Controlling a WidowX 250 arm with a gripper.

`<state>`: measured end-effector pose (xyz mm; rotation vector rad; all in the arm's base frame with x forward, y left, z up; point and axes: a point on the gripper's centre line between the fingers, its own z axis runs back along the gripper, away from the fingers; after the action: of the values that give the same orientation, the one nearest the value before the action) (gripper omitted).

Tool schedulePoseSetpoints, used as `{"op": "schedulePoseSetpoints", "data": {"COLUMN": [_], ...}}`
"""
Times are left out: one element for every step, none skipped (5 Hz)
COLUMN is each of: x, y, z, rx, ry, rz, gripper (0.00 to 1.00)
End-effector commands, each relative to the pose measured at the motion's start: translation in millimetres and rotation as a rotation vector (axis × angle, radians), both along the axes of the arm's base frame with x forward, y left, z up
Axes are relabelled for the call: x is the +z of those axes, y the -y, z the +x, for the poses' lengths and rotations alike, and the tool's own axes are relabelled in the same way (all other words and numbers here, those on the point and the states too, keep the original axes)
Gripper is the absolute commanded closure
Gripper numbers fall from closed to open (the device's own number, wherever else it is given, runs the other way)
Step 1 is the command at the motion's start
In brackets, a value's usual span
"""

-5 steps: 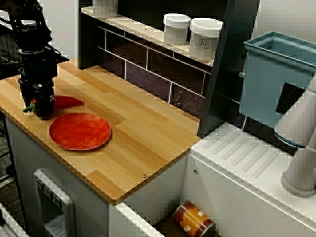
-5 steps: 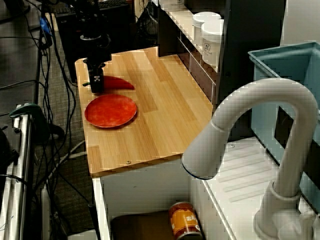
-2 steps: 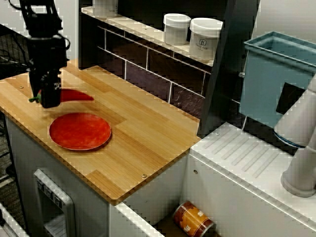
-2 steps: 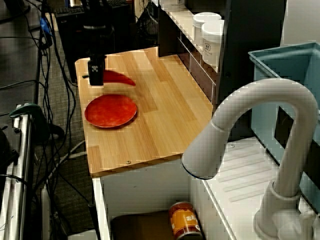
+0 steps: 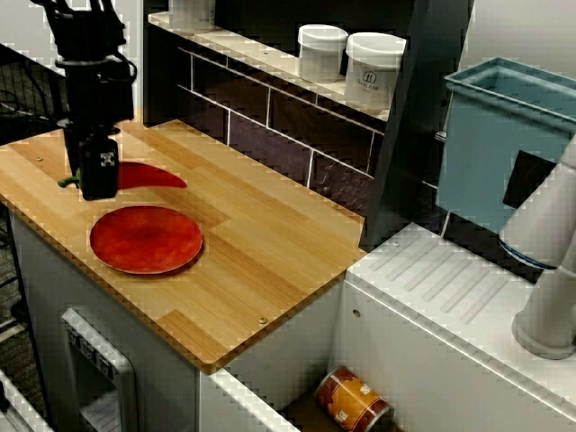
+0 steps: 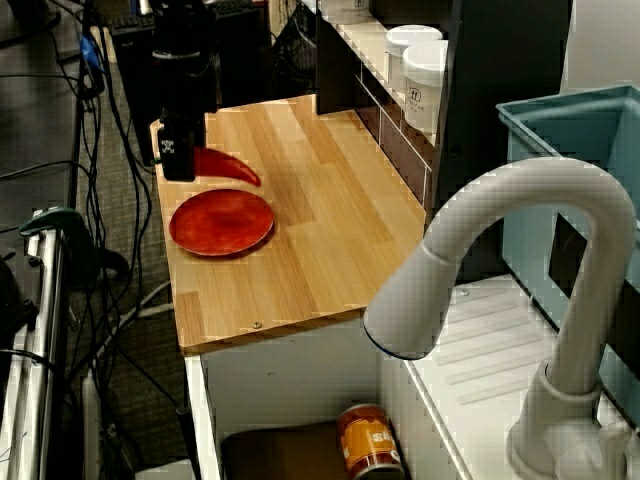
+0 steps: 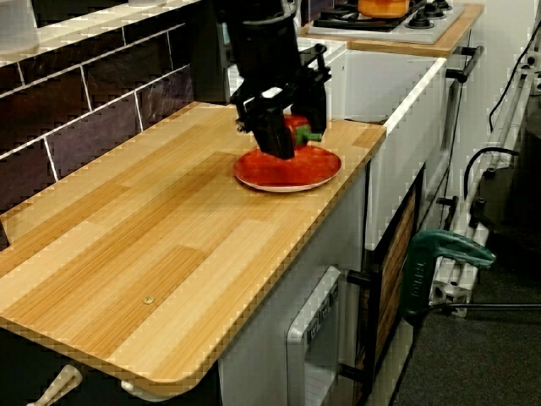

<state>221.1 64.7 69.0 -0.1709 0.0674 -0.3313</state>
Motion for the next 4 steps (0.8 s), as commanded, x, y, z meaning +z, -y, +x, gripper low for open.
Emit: {"op": "schedulePoseSetpoints", "data": {"x": [-23.5, -27.3, -22.5, -11.2], "y": [12, 9, 3, -2], "z": [1.1, 1.2, -0.3, -2.1], "rx": [-0.032, -0.024, -0.017, -0.014], "ry": [0.021, -0.017, -0.023, -0.023], "rz": [0.085, 0.096, 0.08, 0.062], "gripper": [1.0, 0.0, 0.0, 0.0]}}
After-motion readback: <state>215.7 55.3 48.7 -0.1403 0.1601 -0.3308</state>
